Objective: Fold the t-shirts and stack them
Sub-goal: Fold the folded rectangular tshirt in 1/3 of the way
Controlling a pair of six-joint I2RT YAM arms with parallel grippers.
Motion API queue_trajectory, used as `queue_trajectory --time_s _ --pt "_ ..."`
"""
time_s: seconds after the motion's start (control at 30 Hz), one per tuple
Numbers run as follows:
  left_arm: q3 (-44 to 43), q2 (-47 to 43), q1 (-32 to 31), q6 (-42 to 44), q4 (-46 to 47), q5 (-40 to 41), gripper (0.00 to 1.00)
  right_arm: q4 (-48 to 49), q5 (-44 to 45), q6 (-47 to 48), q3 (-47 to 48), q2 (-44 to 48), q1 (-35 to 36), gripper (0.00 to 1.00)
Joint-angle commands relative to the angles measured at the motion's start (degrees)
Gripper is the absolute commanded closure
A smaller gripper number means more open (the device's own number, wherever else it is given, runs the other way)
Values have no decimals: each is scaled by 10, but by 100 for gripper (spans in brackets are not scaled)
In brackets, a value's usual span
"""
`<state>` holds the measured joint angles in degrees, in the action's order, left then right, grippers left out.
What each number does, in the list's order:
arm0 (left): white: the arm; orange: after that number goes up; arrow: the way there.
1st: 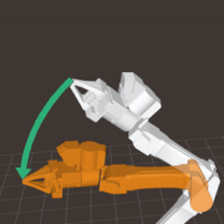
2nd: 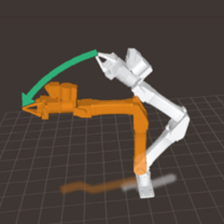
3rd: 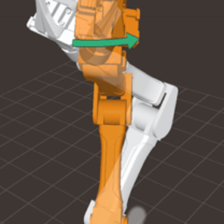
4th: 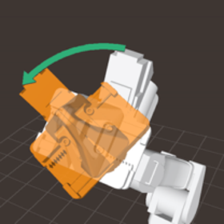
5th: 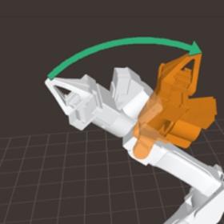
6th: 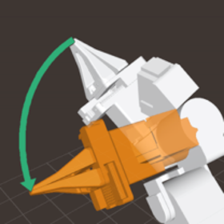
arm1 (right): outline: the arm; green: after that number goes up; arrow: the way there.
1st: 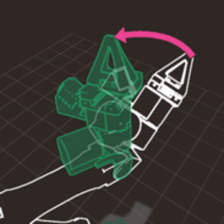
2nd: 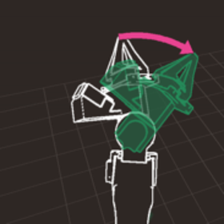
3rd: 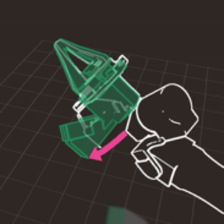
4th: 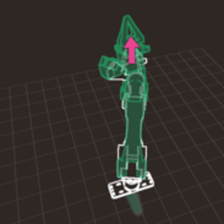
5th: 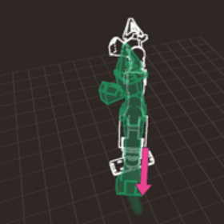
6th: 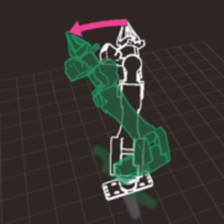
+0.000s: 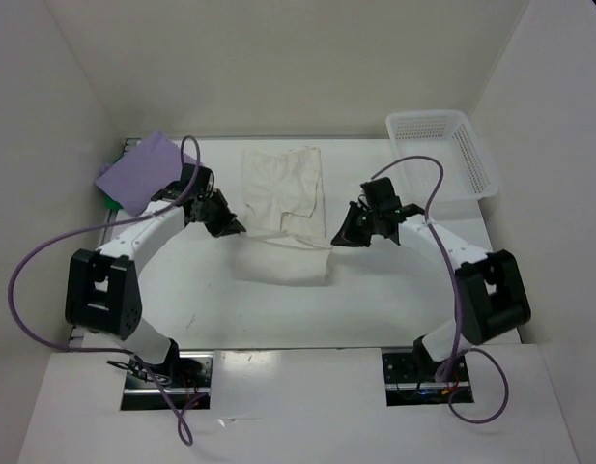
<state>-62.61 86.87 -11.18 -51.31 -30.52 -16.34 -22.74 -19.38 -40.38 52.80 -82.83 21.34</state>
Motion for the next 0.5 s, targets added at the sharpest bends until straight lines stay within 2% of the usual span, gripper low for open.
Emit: queue_trajectory --time_s 0.0,0.1,0.3,0.4,0.47 --pt "-52 64 3 17 71 14 98 43 30 66 77 -71 -23 100" --pt "-97 114 8 23 78 26 98 56 24 83 129 -147 -36 100" --pt "-140 167 26 17 102 46 98 56 19 95 253 -239 -42 100" --pt "-154 203 26 17 107 52 97 44 26 108 286 -295 -42 100" --pt "-154 215 31 12 132 52 91 49 31 108 306 -323 -47 100"
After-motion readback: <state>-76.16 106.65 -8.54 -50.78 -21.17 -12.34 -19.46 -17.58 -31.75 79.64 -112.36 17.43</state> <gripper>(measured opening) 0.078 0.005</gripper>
